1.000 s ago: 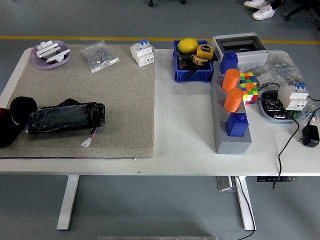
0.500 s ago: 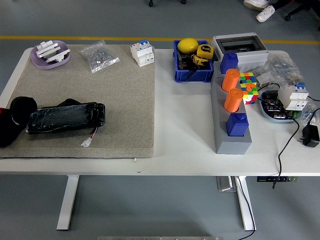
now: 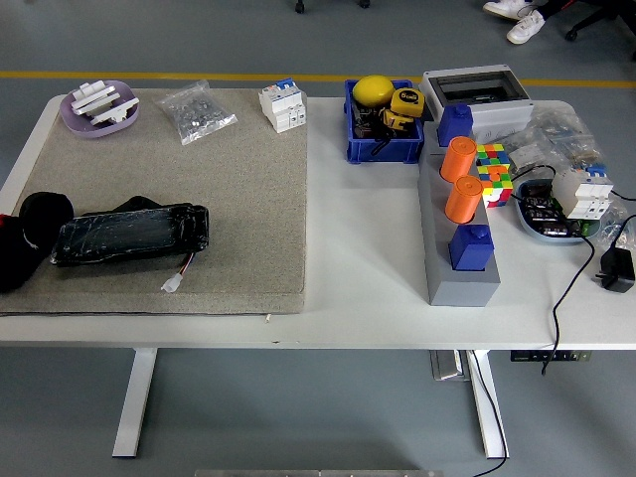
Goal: Pick the rag up,wipe the panel,place it on the desk
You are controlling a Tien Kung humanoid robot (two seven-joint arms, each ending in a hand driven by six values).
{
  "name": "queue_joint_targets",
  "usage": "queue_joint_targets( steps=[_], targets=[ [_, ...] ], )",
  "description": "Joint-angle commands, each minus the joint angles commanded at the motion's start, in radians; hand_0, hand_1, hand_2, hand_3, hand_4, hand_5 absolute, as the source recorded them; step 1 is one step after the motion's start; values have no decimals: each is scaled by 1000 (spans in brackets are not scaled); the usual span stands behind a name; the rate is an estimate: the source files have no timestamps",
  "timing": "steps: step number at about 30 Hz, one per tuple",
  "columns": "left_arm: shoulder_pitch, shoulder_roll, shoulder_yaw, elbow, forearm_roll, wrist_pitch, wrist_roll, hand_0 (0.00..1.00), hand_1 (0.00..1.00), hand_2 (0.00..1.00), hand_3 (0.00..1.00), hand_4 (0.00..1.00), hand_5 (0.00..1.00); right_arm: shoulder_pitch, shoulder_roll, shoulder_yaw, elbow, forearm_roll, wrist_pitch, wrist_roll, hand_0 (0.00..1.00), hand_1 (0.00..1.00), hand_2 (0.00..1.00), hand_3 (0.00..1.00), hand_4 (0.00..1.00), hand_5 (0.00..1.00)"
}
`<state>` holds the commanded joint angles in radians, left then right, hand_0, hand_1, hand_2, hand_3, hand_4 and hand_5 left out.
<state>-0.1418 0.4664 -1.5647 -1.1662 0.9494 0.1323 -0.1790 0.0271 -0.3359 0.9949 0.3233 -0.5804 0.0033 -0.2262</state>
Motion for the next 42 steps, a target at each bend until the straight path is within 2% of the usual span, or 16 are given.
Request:
queue_joint_targets(
  steps=[1,6,7,12,13,16,22,28,36,37,42],
  targets=[
    [-6,6,0,10,34,3,13,750,806,779,624,792,39,-1,-1,1,3,0,-1,1,803,700,710,681,998,734],
    [-34,33,10,60,237,0,77,750,806,779,624,792,39,-1,-4,20,19,-13,-10,4,803,700,710,681,998,734],
    [-38,36,13,67,283,-5,87,839,885,859,813,833,40,-1,-5,23,21,-15,-11,4,803,700,708,682,998,734],
    [-66,55,46,121,489,-61,176,839,885,859,813,833,40,1,-8,33,28,-27,-17,5,803,700,708,682,998,734],
    [-70,57,54,128,533,-72,190,942,945,928,893,913,88,2,-8,34,28,-27,-17,5,803,699,708,680,998,734],
    [-95,64,98,165,625,-113,232,942,945,928,893,913,88,4,-9,29,28,-25,-18,5,803,699,708,680,998,734],
    [-139,56,158,233,643,-128,247,955,959,940,896,899,71,7,-9,21,26,-21,-19,6,803,699,708,680,998,733],
    [-160,45,191,278,632,-123,246,951,958,939,885,900,75,9,-14,18,28,-22,-22,7,803,699,709,680,998,733],
    [-197,41,244,351,626,-87,233,927,936,920,856,872,58,11,-15,17,34,-26,-25,9,803,699,708,679,998,731],
    [-200,41,250,354,623,-81,234,829,873,871,811,869,70,11,-15,18,35,-27,-26,10,803,699,708,678,998,730],
    [-214,40,277,371,619,-54,248,829,873,871,811,869,70,10,-13,34,36,-36,-30,12,803,699,708,678,998,730]
  ],
)
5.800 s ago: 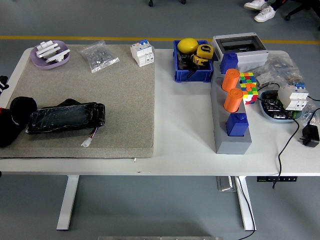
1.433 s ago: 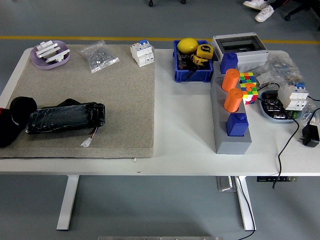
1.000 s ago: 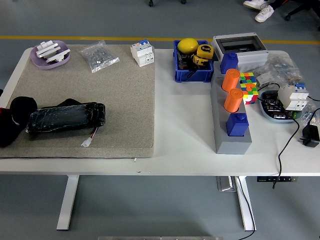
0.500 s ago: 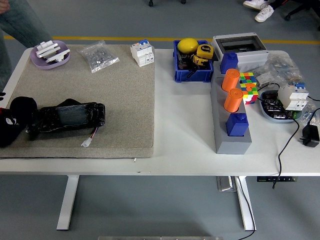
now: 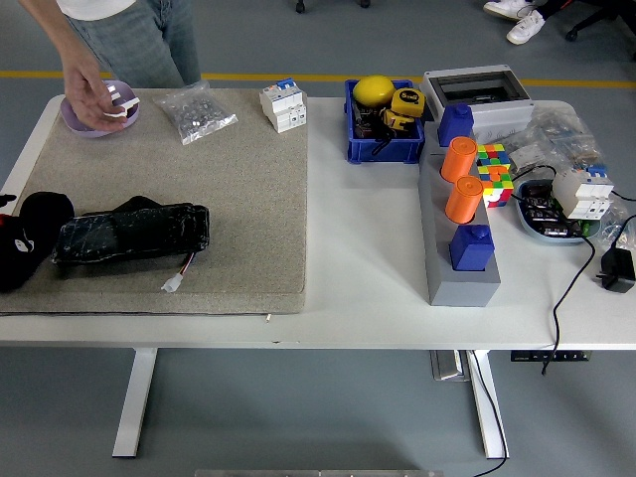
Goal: Pick the rag up,wipe the panel,place it on the desk
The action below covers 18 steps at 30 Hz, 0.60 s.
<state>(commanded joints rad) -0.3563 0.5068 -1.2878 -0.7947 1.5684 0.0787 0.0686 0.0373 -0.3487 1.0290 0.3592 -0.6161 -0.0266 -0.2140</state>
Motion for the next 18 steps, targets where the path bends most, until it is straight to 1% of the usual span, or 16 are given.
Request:
queue_joint_targets(
  steps=[1,6,7,12,13,18],
  targets=[
    [-2,0,4,2,-2,0,1,607,736,793,634,778,66,0,0,2,0,-1,0,0,803,699,708,677,998,729],
    [-15,-2,28,17,7,11,11,607,736,793,634,778,66,0,1,31,1,-16,-5,1,803,699,708,677,998,729],
    [-16,-2,30,19,6,14,12,440,603,706,587,632,30,0,0,32,1,-18,-6,1,804,698,708,676,998,728],
    [-23,-8,40,24,13,43,10,440,603,706,587,632,30,1,-1,27,1,-16,-6,0,804,698,708,676,998,728],
    [-24,-9,43,24,18,49,11,374,469,635,557,450,2,1,-1,27,0,-15,-5,0,804,699,708,677,998,725],
    [-32,-14,58,34,24,73,14,374,469,635,557,450,2,2,0,37,-1,-21,-6,0,804,699,708,677,998,725]
  ],
)
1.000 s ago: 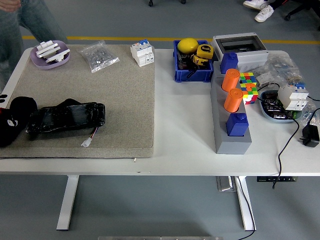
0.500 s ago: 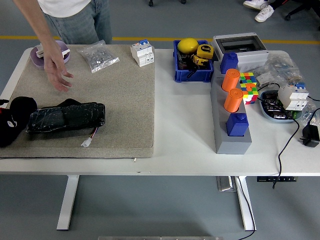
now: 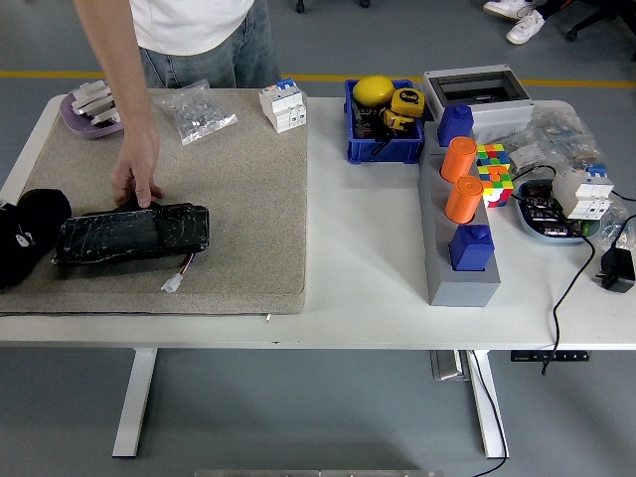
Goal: Pick the rag up,wipe the panel,place it on the desk
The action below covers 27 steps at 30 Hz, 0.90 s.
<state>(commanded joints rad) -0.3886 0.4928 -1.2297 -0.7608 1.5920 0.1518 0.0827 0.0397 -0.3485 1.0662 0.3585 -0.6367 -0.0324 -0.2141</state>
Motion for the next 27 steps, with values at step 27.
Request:
queue_joint_targets(
  steps=[27],
  targets=[
    [195,-23,-202,-407,260,61,222,239,182,547,498,214,2,1,0,-4,-15,9,12,-1,806,699,709,680,998,730]
  ],
)
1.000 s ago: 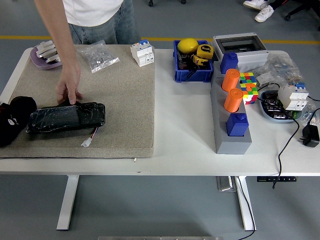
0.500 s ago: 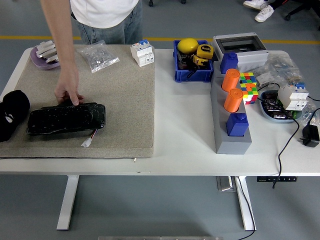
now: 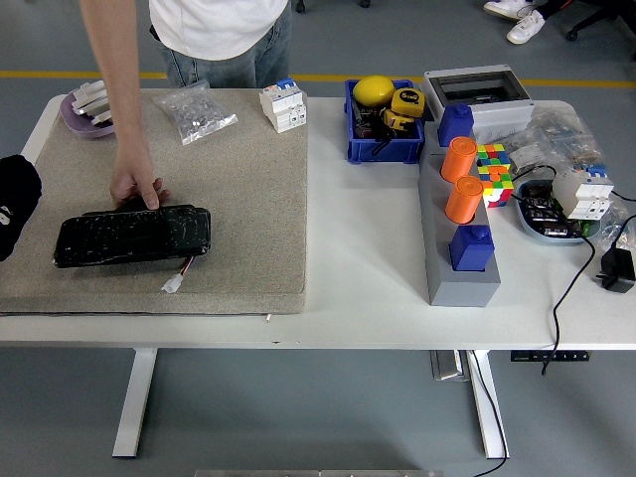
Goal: Pick the rag up,wipe the panel,place it on the desk
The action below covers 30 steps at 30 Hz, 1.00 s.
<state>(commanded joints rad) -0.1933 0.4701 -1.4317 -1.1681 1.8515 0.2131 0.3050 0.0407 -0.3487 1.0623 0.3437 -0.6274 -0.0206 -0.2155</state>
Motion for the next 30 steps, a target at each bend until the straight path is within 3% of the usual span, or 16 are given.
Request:
queue_joint_targets(
  steps=[5,11,30],
  targets=[
    [59,-22,1,-88,27,43,22,241,184,549,502,220,2,-2,0,2,-2,1,1,1,806,699,708,681,998,733],
    [92,-57,21,-126,46,117,18,241,183,549,507,218,2,-2,0,5,-2,-1,0,2,806,699,708,682,998,733],
    [79,-81,124,-108,18,145,9,241,182,546,509,218,2,-4,-4,12,2,-8,-4,5,805,699,708,683,998,734]
  ],
)
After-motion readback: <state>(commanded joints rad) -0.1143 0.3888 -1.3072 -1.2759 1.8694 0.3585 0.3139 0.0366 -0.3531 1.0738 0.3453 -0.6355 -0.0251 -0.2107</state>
